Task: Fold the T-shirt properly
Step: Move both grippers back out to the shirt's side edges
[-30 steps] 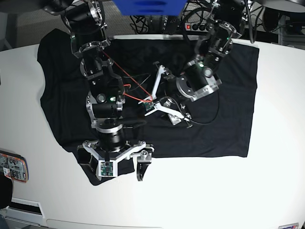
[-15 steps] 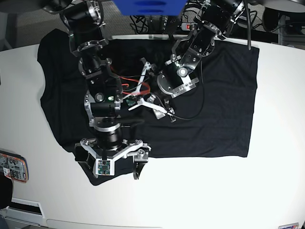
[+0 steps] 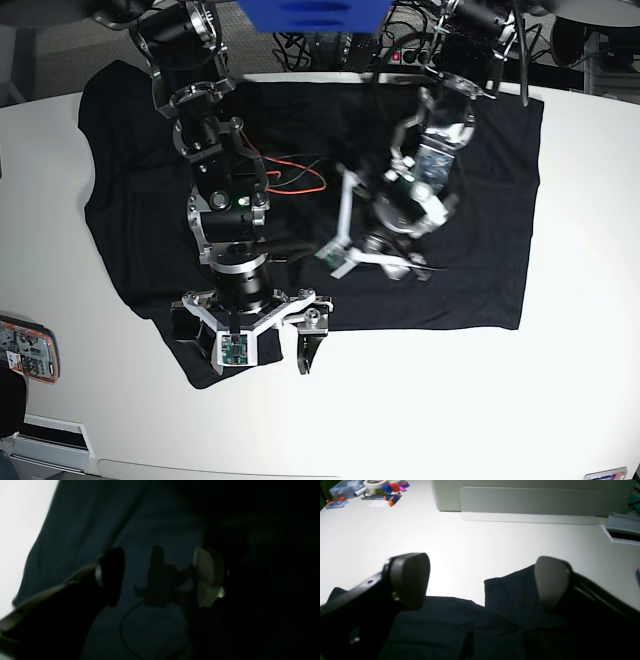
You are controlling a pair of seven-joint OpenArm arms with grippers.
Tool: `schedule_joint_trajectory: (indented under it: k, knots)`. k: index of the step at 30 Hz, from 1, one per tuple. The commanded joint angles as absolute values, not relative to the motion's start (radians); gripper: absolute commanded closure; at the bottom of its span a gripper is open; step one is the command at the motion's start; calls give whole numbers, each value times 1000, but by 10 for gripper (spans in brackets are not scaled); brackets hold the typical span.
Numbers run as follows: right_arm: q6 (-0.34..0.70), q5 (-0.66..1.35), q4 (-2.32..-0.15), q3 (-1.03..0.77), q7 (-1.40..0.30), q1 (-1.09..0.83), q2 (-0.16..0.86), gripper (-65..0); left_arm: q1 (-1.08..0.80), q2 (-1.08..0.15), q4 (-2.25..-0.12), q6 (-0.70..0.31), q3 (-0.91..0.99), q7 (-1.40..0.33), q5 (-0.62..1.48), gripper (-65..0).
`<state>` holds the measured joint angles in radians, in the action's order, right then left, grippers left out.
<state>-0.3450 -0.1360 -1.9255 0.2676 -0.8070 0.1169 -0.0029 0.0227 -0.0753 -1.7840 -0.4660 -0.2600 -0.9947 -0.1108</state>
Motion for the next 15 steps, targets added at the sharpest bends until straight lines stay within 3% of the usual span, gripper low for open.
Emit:
schedule_joint_trajectory:
  k: [1,12,15]
  knots:
    - [-344,-143,-1951,266,-776,140,-10,-650,38,-90,-1817,-467,-252,-981,-102,-395]
    - [-344,-142,-1942,148,-780,173,-1,-650,36,-231,-1948,-467,-42,-981,-99,-394]
    - [-312,-142,-1942,143,-780,193,70,-650,36,-288,-1985,-467,-8,-981,-94,-394]
